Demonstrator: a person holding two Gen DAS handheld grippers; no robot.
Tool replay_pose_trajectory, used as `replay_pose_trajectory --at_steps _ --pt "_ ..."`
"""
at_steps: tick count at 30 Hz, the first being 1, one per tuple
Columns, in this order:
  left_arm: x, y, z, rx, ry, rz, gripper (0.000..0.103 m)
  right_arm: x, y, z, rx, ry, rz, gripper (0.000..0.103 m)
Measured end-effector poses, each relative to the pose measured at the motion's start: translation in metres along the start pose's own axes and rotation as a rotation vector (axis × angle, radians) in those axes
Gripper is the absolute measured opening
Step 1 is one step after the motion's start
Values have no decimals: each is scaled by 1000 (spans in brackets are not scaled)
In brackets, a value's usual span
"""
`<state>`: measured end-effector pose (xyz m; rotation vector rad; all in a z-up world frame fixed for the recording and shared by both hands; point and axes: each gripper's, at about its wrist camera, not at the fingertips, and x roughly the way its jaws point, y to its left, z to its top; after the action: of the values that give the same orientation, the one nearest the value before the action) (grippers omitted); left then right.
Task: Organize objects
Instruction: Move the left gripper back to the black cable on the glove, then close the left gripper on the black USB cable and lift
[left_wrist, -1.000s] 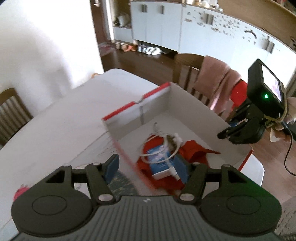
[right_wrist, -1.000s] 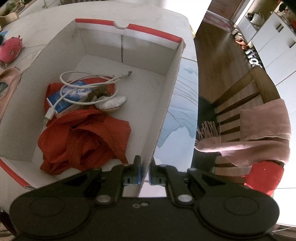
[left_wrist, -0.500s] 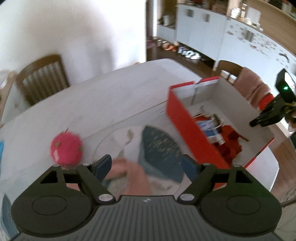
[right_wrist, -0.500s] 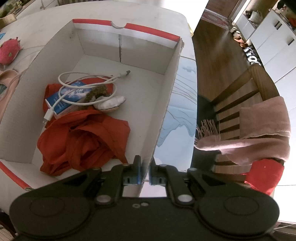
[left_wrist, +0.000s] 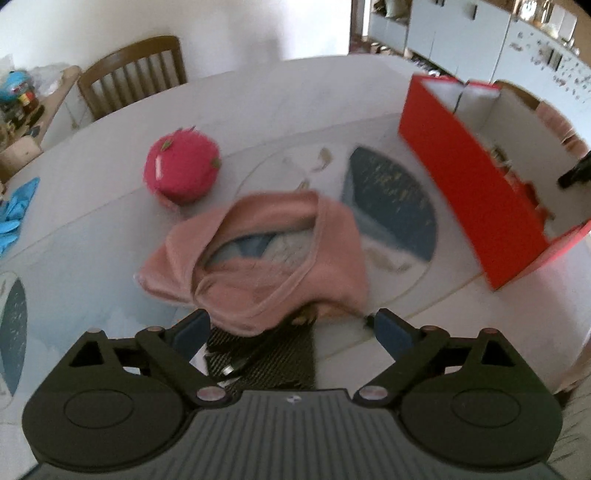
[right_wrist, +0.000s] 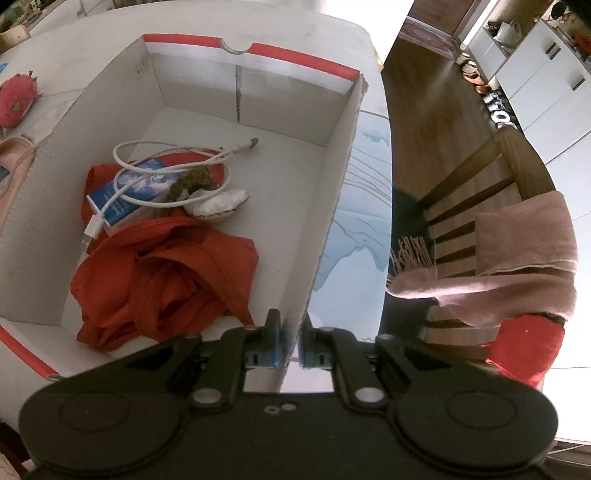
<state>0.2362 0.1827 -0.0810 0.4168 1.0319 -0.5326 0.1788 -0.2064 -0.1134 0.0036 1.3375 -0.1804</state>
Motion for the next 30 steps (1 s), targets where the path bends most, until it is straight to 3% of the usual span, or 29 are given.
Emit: replay_pose_trajectory --at_steps 5,12,14,16,20,24,30 --pt "23 11 -17 -25 50 26 96 0 1 0 -3 1 -7 8" --pt "47 24 -27 -92 60 41 95 0 2 0 -3 2 -12 8" --pt "50 24 -27 -92 58 40 88 -1 2 0 -4 3 -12 9" --pt "53 22 -27 -85 60 33 74 -1 2 0 -4 3 -13 9" --pt "59 21 -29 -76 75 31 62 -1 2 0 -5 3 -13 9" --pt "58 21 -28 -84 66 38 41 -2 2 0 -6 3 -14 9" --pt "51 21 -27 -74 53 51 33 -2 2 0 -7 3 -14 9"
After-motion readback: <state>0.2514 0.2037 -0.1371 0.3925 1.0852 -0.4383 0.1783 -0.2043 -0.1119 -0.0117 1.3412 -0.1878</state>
